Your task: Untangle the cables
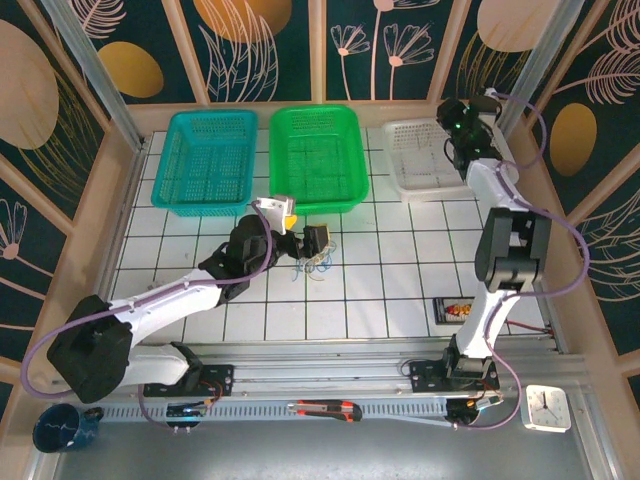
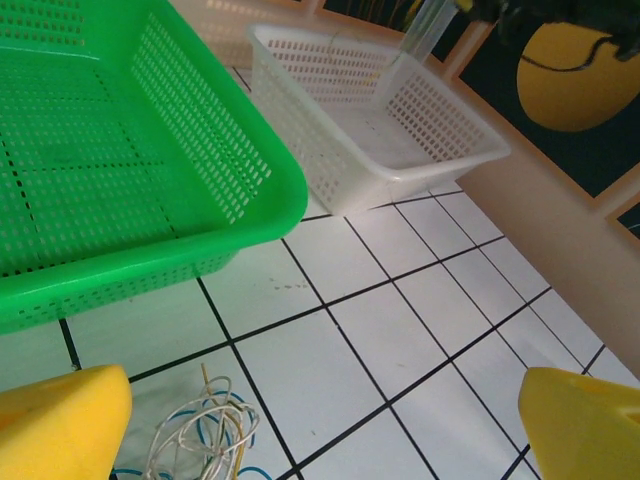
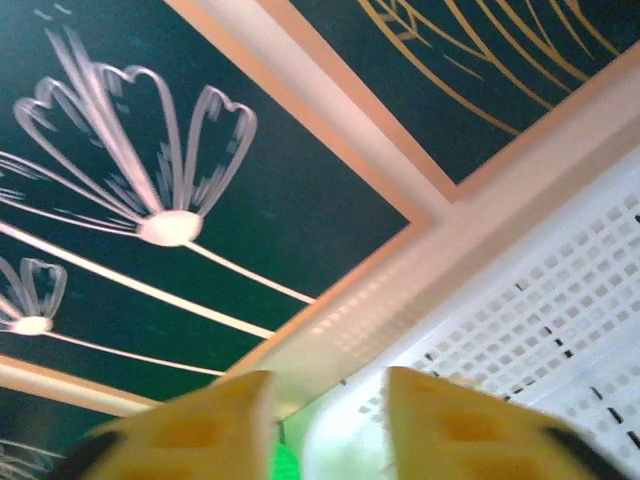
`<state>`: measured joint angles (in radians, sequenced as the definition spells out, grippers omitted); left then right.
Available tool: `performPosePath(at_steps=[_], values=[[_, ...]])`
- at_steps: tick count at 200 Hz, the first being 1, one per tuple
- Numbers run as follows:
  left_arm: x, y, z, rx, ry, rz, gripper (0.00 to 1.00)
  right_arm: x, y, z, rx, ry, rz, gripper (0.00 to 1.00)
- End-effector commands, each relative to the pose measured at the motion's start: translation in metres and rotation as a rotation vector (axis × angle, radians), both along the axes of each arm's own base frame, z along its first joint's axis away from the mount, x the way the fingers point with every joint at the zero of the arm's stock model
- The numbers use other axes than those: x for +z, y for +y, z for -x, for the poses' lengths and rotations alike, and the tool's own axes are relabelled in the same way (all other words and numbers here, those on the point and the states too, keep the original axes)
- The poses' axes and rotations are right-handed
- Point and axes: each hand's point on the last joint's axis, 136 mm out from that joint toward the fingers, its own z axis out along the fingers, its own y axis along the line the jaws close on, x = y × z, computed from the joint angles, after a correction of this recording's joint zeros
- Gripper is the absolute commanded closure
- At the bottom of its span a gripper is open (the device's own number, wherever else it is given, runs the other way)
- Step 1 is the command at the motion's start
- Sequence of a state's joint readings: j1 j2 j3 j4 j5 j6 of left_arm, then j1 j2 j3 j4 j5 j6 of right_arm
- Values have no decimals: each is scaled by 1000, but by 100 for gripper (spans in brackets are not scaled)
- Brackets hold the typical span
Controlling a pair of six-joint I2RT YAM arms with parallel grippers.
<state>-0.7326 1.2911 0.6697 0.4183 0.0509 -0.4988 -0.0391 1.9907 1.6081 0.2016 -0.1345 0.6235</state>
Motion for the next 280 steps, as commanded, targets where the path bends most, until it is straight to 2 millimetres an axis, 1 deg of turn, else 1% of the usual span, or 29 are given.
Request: performPosePath(at_steps=[1, 27, 46, 51, 59, 83, 86, 102, 110, 112, 125, 143, 162, 166, 170, 173, 178, 200, 213, 222, 244, 257, 280], values=[[-6, -2, 1, 3, 24, 5, 1, 27, 12, 5, 70, -62, 3, 42], [-8, 1, -1, 23, 33, 6, 1, 42, 34, 27, 125, -100, -31, 41], [-11, 6, -3, 55, 42, 1, 1, 47, 58, 48, 179, -105, -51, 41], [-13, 7, -3, 62, 46, -2, 1, 45, 66, 54, 196, -97, -55, 41], [-15, 9, -4, 78, 54, -5, 1, 47, 79, 65, 226, -99, -58, 41], [-21, 15, -5, 112, 84, -3, 1, 36, 117, 101, 304, -58, -68, 41], [-22, 15, -5, 116, 88, -3, 1, 32, 120, 106, 312, -46, -71, 41], [-26, 18, -4, 132, 111, 6, 1, 15, 154, 134, 389, 0, -80, 41], [-28, 20, -3, 137, 126, 6, 1, 1, 169, 149, 424, 36, -78, 41], [-30, 20, -2, 139, 132, 5, 1, 1, 171, 153, 430, 37, -77, 41], [-38, 25, -1, 163, 173, 1, 1, -21, 194, 179, 484, 93, -67, 41], [-47, 29, 3, 173, 217, 17, 1, -52, 219, 215, 543, 174, -30, 42], [-55, 36, 7, 192, 256, 46, 1, -79, 244, 252, 611, 237, 12, 42], [-58, 39, 7, 199, 267, 52, 1, -83, 249, 260, 627, 248, 18, 42], [-61, 42, 7, 208, 277, 59, 1, -87, 250, 264, 630, 259, 25, 43], [-63, 44, 7, 213, 287, 65, 1, -90, 257, 272, 650, 266, 32, 43], [-67, 48, 7, 224, 305, 75, 1, -94, 264, 282, 667, 274, 44, 44], [-79, 70, 10, 275, 379, 156, 1, -109, 296, 316, 756, 293, 130, 46], [-79, 82, 12, 299, 389, 200, 1, -114, 315, 330, 810, 302, 188, 49], [-78, 88, 13, 314, 385, 207, 1, -118, 328, 337, 842, 307, 233, 53], [-76, 101, 11, 342, 371, 195, 1, -124, 355, 349, 893, 310, 343, 62], [-74, 107, 7, 353, 361, 185, 1, -128, 370, 356, 925, 315, 389, 63], [-70, 120, -2, 379, 349, 166, 1, -142, 384, 359, 930, 334, 470, 63]])
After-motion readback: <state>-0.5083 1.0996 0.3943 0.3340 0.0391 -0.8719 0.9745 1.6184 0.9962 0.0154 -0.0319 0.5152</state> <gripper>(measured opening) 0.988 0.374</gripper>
